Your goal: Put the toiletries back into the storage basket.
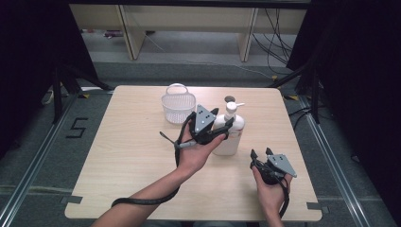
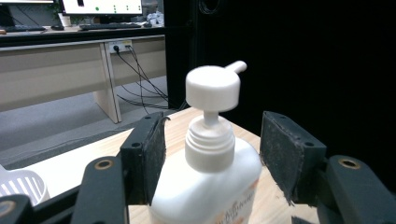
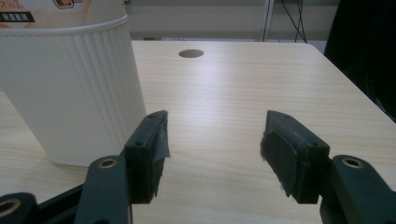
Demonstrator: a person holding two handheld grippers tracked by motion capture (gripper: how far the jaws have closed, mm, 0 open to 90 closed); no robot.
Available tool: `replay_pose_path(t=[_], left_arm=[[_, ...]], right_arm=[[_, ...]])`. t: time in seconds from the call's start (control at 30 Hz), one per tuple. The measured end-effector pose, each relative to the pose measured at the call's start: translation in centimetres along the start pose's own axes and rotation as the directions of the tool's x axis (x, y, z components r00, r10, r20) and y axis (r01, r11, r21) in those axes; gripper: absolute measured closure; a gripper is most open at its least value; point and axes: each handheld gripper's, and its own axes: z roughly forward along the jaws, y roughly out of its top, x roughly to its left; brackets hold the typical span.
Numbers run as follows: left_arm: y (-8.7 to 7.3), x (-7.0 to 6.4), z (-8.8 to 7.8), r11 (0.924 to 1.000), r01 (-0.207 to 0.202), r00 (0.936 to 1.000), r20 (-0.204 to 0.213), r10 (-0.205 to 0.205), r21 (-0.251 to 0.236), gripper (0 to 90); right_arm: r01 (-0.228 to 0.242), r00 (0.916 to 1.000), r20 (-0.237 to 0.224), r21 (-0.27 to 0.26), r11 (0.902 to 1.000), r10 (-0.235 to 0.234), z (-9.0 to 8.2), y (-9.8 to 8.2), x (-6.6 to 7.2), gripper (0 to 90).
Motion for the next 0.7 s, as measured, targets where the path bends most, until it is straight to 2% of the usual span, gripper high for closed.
replay_pose_path(t=[0.13, 0.17, 0.23, 0.27, 0.37, 0.4, 0.43, 0.47, 0.6, 0.7], left_arm=[[0.4, -0.1, 0.4, 1.0, 0.006, 1.0, -0.008, -0.006, -0.004, 39.7], [0.6, -0.2, 0.6, 1.0, 0.0, 0.9999, -0.012, 0.0, -0.005, 39.7], [0.7, -0.3, 0.7, 1.0, -0.001, 0.9999, -0.013, 0.001, -0.004, 39.7], [0.8, -0.4, 0.9, 1.0, -0.001, 0.9999, -0.014, 0.001, -0.003, 39.6], [0.9, -0.4, 1.1, 1.0, -0.006, 0.9998, -0.021, 0.006, 0.0, 39.6], [0.9, -0.3, 1.3, 1.0, -0.004, 0.9996, -0.028, 0.004, -0.001, 39.6], [1.0, -0.3, 1.4, 1.0, 0.003, 0.9995, -0.032, -0.003, 0.003, 39.6], [1.0, -0.3, 1.6, 1.0, 0.0, 0.9994, -0.036, 0.0, 0.006, 39.6], [0.9, -0.2, 1.9, 0.9998, 0.003, 0.9988, -0.048, -0.002, 0.018, 39.6], [1.0, -0.4, 2.4, 0.9997, 0.011, 0.9989, -0.046, -0.01, 0.02, 39.6]], right_arm=[[-0.006, 1.0, -0.005, -0.001, 1.0, 0.006, 0.0, 0.0, 0.1, 41.1], [-0.026, 0.9996, -0.004, -0.003, 0.9997, 0.026, 0.0, 0.0, 0.3, 41.1], [-0.022, 0.9997, -0.004, -0.004, 0.9997, 0.022, 0.0, 0.0, 0.3, 41.1], [0.005, 0.9999, -0.011, -0.016, 0.9999, -0.006, 0.1, 0.0, 0.0, 41.0], [-0.012, 0.9999, -0.004, -0.002, 0.9999, 0.012, 0.0, 0.0, 0.1, 41.0], [-0.007, 0.9998, -0.016, -0.008, 0.9999, 0.007, 0.1, 0.0, 0.1, 40.9], [-0.029, 0.9995, -0.007, -0.007, 0.9995, 0.029, 0.1, -0.1, 0.3, 40.9], [-0.006, 0.9999, -0.009, -0.009, 0.9999, 0.006, 0.1, -0.1, 0.2, 40.9], [-0.004, 0.9999, -0.016, -0.024, 0.9997, 0.004, 0.3, -0.1, 0.2, 40.9], [0.003, 0.9999, -0.015, -0.007, 1.0, -0.003, 0.1, 0.1, 0.1, 40.9]])
